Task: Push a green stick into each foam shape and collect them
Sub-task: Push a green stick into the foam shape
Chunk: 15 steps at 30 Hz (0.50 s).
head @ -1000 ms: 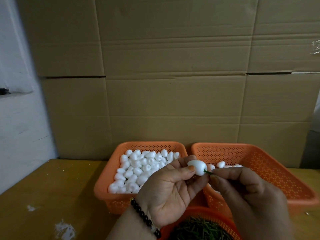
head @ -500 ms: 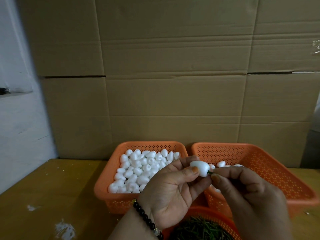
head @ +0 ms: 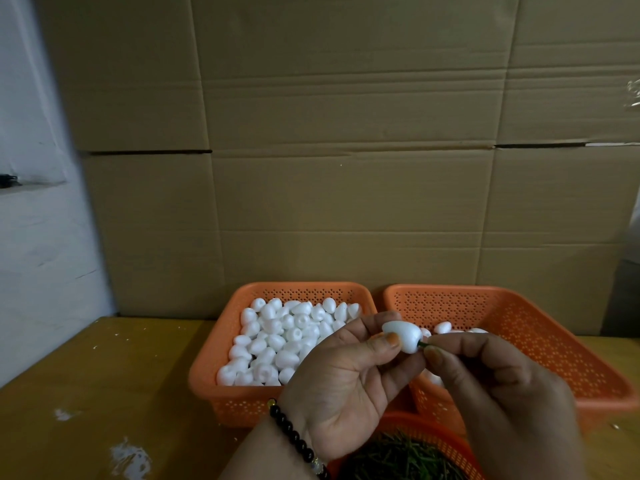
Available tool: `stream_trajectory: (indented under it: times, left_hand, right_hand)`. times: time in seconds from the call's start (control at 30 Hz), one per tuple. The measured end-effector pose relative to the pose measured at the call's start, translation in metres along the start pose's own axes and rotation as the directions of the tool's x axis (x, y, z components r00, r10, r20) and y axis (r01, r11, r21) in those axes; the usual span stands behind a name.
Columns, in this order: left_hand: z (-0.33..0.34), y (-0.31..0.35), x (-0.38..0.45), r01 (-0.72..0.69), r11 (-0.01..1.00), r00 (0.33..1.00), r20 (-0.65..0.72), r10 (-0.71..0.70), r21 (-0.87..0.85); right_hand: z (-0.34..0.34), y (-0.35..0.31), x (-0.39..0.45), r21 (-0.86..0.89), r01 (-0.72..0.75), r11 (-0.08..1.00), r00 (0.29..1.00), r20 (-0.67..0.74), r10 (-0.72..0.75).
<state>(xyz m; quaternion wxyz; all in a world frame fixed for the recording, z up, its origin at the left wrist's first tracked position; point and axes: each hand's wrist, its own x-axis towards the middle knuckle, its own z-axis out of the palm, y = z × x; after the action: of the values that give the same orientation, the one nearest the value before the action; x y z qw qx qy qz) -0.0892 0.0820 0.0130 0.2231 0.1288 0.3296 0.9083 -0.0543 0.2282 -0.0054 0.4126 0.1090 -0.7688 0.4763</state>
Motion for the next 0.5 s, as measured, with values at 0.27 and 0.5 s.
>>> stream_trajectory:
  times: [0.27,0.5]
  left_hand:
    - [-0.0023,-0.0009,0.0025,-0.024,1.0,1.0,-0.017,0.024,0.02]
    - [-0.0025,-0.0054,0.0042,-0.087,0.979,0.996,0.007,0.088,0.186]
  right_hand:
    - [0.0019,0.0022,0.0009,0.042,0.02,0.999,0.999,0.037,-0.022]
    - [0.0013,0.0066,0.0048,-0.076,0.141,0.987,0.987,0.084,-0.135]
